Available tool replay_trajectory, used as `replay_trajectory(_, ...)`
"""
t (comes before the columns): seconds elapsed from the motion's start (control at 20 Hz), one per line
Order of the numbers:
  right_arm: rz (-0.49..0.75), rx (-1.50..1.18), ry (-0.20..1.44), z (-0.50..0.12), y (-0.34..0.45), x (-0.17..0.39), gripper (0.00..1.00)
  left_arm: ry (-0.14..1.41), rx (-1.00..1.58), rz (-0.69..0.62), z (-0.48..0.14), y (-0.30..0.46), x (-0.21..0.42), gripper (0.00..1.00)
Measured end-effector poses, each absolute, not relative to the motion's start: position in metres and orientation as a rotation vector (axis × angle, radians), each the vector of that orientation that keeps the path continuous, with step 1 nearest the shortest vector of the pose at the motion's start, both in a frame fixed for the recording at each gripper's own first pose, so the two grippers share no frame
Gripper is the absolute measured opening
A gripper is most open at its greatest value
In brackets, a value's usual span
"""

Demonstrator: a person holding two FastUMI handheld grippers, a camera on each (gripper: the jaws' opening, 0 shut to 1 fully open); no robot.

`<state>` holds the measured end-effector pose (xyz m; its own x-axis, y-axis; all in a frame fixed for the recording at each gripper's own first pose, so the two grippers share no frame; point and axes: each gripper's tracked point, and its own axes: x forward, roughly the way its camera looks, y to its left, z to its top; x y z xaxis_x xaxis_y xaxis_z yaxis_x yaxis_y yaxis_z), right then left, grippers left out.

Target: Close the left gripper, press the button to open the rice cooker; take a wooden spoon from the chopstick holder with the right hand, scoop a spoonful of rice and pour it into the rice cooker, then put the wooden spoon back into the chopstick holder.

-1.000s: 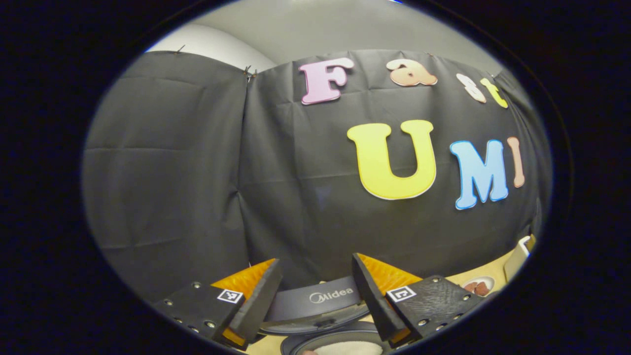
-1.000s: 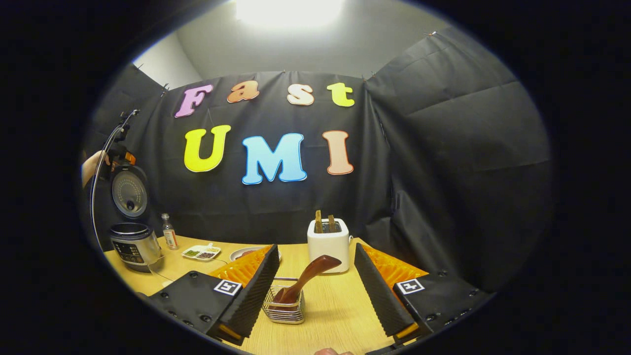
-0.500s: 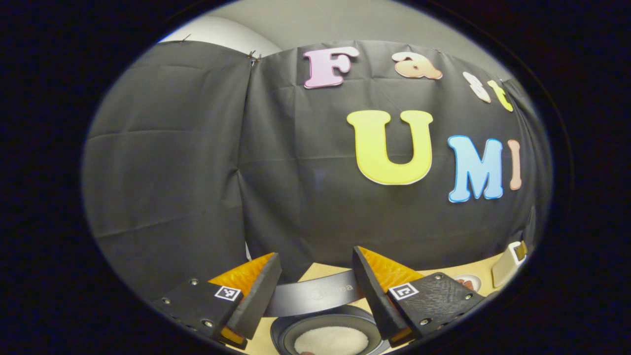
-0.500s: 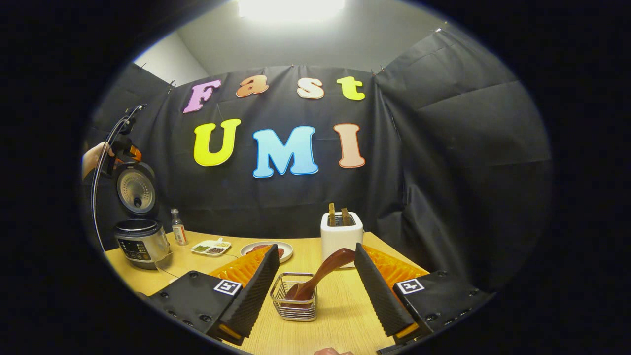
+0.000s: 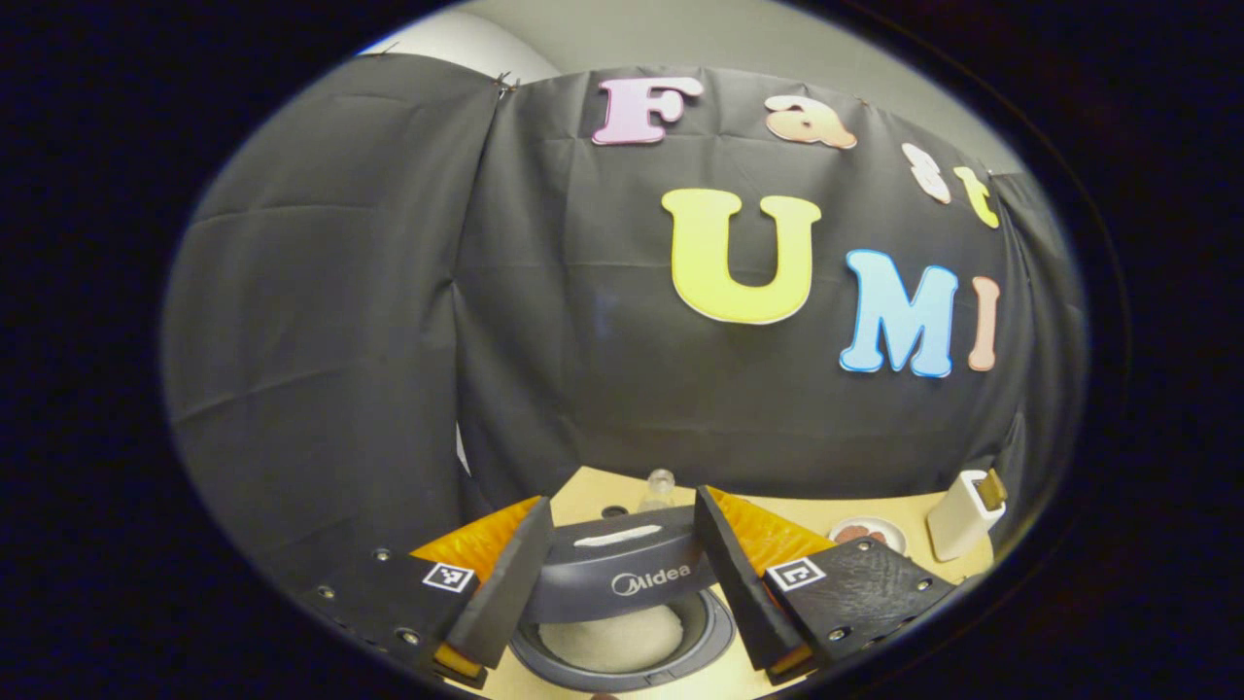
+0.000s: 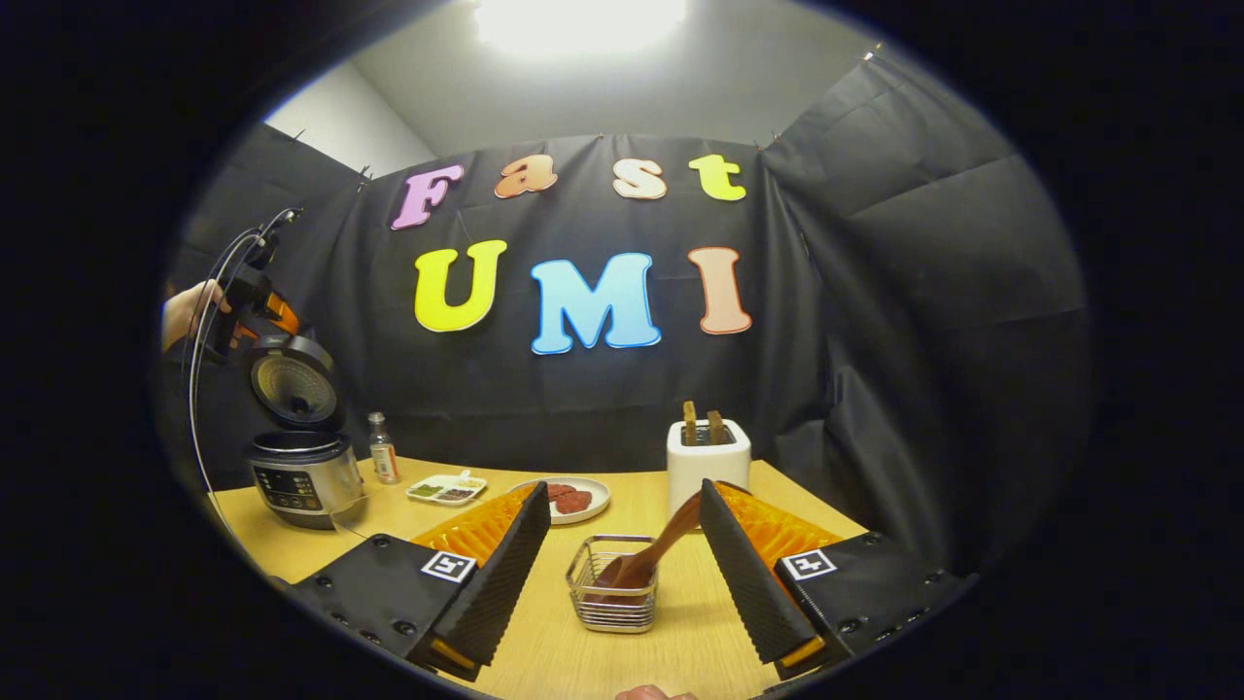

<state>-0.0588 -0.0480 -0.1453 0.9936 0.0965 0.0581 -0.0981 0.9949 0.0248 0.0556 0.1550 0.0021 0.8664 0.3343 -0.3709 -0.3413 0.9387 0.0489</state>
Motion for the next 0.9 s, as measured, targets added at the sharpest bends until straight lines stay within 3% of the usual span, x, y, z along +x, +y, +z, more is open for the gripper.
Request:
replay_trajectory(0.2, 0.172, 0.034, -0.098, -0.142, -0.016, -0.07, 0.98, 0.493, -0.091, 0.331, -0.056, 0.133, 0.031, 0.93)
replay_trajectory(0.5, 0.248, -0.008, -0.061, -0.166, 0.012, -0.084, 0.98, 0.586, 0.023, 0.311, -0.134, 0.114, -0.001, 0.94)
replay_trajectory(0.75, 0.231, 0.005, -0.063, -0.161, 0.011, -0.092, 0.98, 0.572, 0.054, 0.321, -0.148, 0.111, -0.01, 0.93)
replay_trajectory(0.8, 0.229, 0.012, -0.053, -0.162, 0.01, -0.092, 0.93, 0.56, 0.055, 0.315, -0.148, 0.111, -0.008, 0.94)
replay_trajectory(0.9, 0.227, 0.03, -0.045, -0.162, 0.01, -0.093, 0.98, 0.564, 0.067, 0.288, -0.152, 0.111, -0.01, 0.94)
